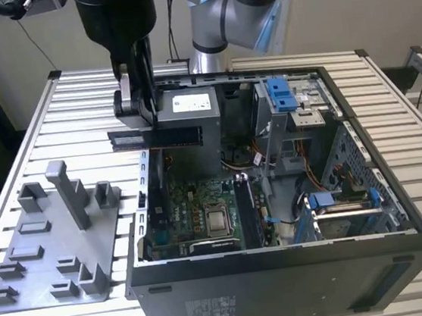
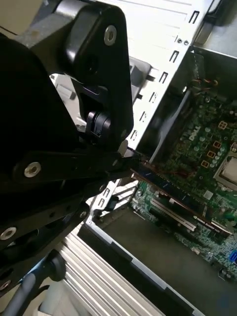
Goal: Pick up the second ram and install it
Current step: 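Pick up the second ram and move it above second insertion slot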
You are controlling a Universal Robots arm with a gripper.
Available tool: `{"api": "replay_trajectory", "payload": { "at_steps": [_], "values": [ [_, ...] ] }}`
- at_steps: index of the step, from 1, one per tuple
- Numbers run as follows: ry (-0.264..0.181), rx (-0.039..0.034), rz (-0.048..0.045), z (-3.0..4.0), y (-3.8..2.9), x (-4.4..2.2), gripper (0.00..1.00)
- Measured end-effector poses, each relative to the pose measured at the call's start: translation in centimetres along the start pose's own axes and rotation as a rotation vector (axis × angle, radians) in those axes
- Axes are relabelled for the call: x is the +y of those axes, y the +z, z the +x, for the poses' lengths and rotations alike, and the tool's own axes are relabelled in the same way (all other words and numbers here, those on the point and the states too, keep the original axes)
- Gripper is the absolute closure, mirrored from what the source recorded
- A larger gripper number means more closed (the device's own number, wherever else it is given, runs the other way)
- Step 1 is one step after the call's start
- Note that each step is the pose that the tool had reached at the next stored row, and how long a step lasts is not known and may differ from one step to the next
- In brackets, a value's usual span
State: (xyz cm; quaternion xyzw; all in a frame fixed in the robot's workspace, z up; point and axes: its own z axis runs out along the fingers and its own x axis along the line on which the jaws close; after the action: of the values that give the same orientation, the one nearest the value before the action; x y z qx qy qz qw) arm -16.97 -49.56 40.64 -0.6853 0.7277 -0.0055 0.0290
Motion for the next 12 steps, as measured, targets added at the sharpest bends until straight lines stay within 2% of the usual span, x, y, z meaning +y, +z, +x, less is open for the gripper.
{"api": "replay_trajectory", "payload": {
  "at_steps": [12],
  "values": [
    [-0.003, -0.0016, -0.0001, -0.13, 0.11, -2.13, 0.86]
  ]
}}
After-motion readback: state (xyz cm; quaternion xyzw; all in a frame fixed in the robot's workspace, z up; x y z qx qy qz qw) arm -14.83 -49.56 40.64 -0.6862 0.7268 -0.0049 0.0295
